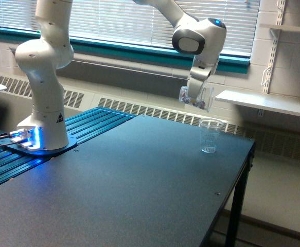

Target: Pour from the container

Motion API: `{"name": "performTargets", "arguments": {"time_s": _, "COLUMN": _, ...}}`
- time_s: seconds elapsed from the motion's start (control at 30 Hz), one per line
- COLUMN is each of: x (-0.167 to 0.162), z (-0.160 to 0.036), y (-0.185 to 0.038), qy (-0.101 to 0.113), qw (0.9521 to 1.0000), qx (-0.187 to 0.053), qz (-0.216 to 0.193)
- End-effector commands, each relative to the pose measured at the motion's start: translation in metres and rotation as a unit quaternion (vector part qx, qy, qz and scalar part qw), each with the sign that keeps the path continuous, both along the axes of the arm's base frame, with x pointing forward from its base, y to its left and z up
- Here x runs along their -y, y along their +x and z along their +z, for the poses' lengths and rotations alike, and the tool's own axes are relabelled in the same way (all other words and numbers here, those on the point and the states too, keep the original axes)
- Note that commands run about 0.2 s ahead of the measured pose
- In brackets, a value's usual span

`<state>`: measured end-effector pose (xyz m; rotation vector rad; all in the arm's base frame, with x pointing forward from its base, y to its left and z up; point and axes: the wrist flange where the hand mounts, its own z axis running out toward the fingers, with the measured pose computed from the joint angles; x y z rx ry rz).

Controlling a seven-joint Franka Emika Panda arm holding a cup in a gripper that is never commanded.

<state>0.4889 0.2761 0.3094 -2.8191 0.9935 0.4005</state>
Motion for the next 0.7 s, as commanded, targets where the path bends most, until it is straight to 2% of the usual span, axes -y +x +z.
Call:
{"name": "performTargets", "arguments": {"time_s": 0.03, "x": 0.004, "z": -0.0072, "y": 0.001, "qy": -0.004, "qw": 0.9997, "qx": -0.019, "qz": -0.016}}
{"name": "performTargets", "arguments": {"time_s": 0.5, "x": 0.0006, "z": -0.0056, "y": 0.0036, "qy": -0.003, "qw": 0.9978, "qx": -0.056, "qz": -0.036}}
{"name": "performTargets", "arguments": {"time_s": 0.7, "x": -0.0021, "z": -0.0053, "y": 0.0032, "qy": 0.001, "qw": 0.9974, "qx": -0.062, "qz": -0.037}}
